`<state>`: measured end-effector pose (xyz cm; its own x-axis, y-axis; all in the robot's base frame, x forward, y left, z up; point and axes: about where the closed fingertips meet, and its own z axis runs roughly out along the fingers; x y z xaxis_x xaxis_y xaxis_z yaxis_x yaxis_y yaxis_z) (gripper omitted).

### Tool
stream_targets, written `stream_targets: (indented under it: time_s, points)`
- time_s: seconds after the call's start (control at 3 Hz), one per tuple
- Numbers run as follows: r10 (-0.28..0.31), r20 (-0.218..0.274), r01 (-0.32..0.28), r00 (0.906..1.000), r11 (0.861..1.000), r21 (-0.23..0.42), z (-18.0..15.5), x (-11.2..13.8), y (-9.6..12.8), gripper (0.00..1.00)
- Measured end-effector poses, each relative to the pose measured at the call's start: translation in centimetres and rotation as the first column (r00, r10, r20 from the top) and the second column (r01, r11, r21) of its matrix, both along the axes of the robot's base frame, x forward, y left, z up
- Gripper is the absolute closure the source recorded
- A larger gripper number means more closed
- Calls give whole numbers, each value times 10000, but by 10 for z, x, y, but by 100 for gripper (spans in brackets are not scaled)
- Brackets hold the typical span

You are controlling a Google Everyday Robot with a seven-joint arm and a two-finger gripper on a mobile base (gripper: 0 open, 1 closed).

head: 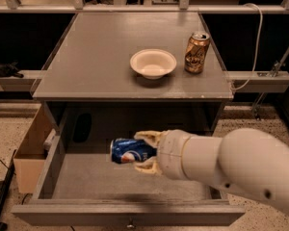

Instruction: Pick pepsi can from top drawer and place on counter

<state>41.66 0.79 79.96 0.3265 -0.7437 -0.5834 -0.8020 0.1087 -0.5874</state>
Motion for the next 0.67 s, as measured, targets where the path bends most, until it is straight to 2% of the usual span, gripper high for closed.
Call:
stream_targets:
  time_s: [0.33,0.67]
  points:
    - [-366,459,372,9983,9992,-122,40,24,-55,100]
    - [-771,353,786,9964,9961,-409,68,76,-107,100]
